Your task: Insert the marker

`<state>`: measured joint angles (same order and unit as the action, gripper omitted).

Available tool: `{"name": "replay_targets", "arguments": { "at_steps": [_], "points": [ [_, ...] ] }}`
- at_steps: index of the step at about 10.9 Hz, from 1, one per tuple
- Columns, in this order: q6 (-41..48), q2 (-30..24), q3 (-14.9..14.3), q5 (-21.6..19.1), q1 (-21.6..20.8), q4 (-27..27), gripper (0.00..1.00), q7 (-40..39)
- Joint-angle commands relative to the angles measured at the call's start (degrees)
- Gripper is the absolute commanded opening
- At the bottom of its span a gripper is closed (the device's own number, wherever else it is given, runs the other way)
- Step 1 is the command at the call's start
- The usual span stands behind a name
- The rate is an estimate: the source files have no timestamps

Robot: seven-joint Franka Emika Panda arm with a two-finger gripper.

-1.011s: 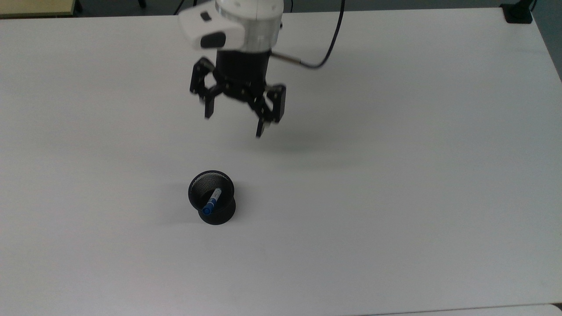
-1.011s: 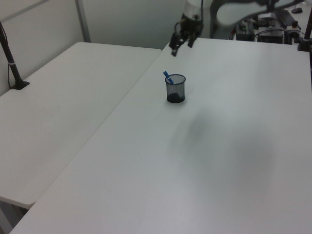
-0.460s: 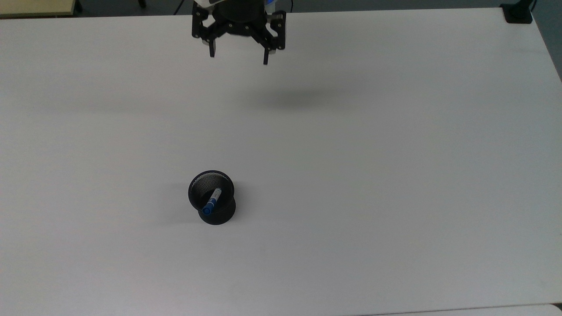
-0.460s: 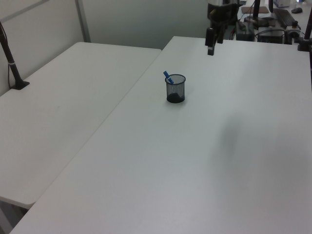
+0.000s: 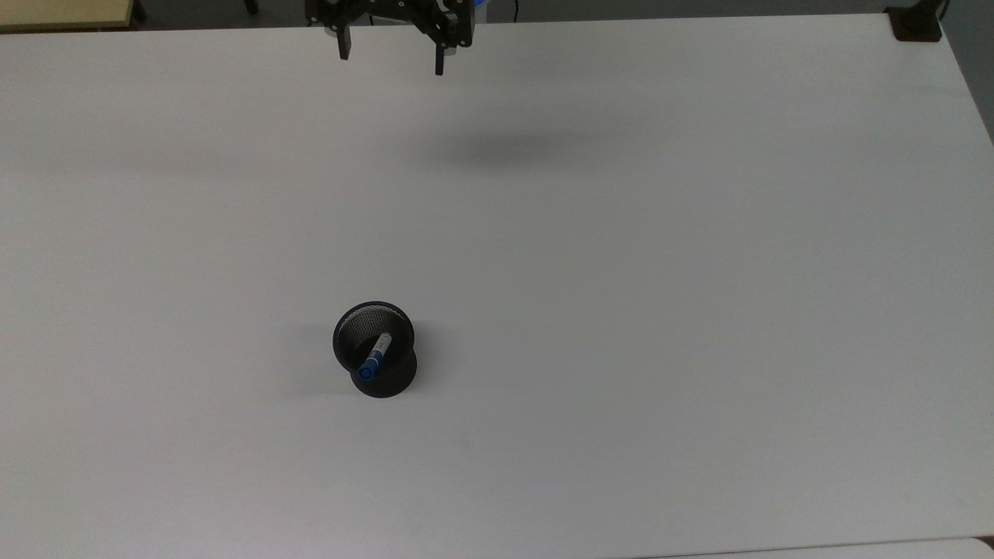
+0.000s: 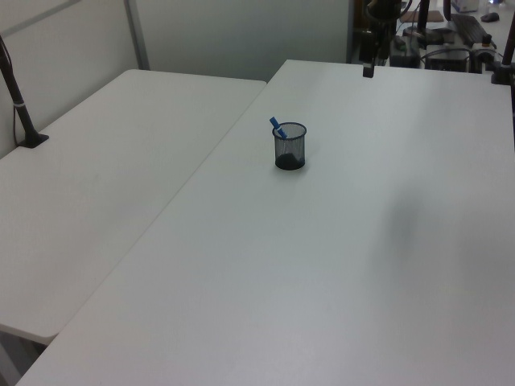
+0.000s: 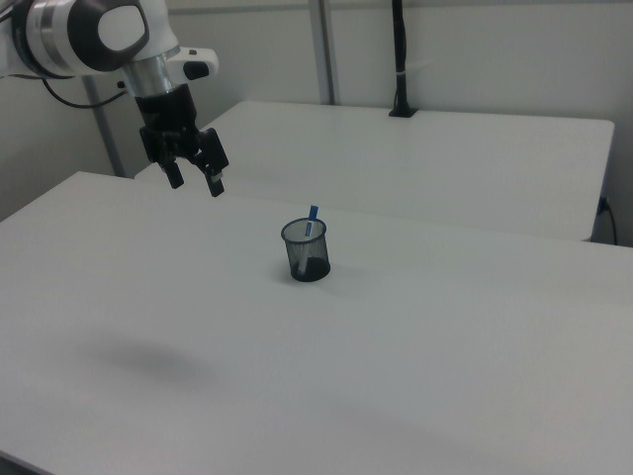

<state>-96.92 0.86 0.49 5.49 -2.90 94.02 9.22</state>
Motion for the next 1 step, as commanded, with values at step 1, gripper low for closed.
{"name": "replay_targets", "arguments": {
  "at_steps": [1],
  "points": [
    [0.2, -1.6, -0.2, -1.5, 0.3, 1.9, 1.0, -1.4]
  ]
}}
